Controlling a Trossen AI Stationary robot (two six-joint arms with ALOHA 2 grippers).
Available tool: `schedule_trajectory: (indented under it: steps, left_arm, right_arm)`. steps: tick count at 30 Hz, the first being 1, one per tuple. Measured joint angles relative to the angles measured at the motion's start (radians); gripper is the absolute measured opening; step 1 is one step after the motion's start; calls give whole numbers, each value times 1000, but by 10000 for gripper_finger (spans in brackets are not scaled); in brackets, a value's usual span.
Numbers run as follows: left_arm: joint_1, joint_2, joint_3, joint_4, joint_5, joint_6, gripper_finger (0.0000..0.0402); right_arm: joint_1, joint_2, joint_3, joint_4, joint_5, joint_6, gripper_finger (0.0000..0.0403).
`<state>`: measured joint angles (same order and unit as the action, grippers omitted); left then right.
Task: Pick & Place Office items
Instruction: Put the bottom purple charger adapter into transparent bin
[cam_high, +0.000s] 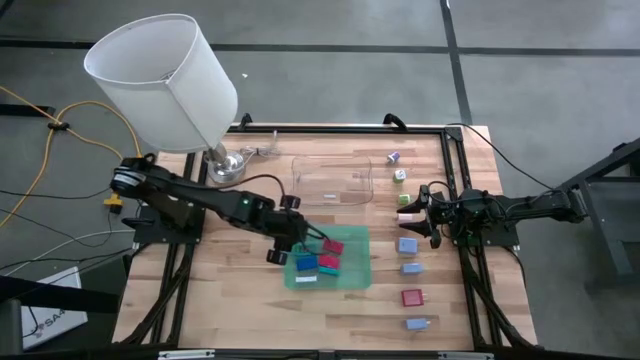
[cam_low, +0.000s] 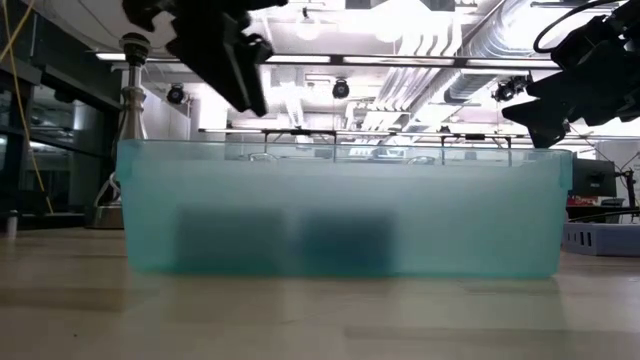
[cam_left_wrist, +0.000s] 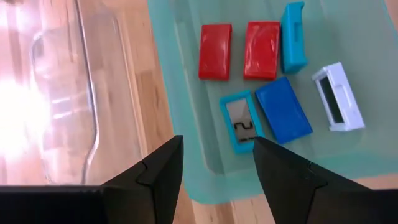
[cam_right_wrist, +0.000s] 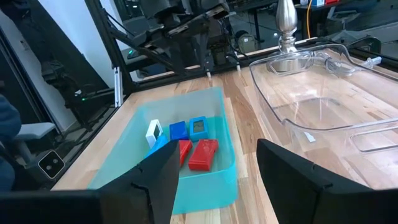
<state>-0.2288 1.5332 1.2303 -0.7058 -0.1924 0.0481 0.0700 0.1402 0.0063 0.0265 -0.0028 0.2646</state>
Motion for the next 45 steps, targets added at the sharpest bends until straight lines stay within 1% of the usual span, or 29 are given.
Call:
schedule_trajectory:
  steps: [5,10,15,21,25,32,41,45]
  left_arm:
    - [-1,-105,-127,55,5,-66,186]
    - [-31,-218,-254,137,4,-99,186]
    - [-68,-304,-343,188,0,-107,186]
    - [-103,-398,-438,220,-7,-161,186]
    - [-127,-481,-530,278,-26,-183,186]
    - [-157,-635,-694,411,-28,-180,186]
    - [-156,-851,-828,437,-41,-165,186]
    - [-156,-952,-873,462,-42,-118,186]
  right_arm:
    - [0,0,0,0,0,0,201]
    - [0,0,0,0,0,0,201]
    - [0,0,0,0,0,0,201]
    - [0,0,0,0,0,0,201]
    - [0,0,0,0,0,0,201]
    - [0,0,0,2,0,0,201]
    - [0,0,0,3,1,0,201]
    - [0,0,0,4,1,0,201]
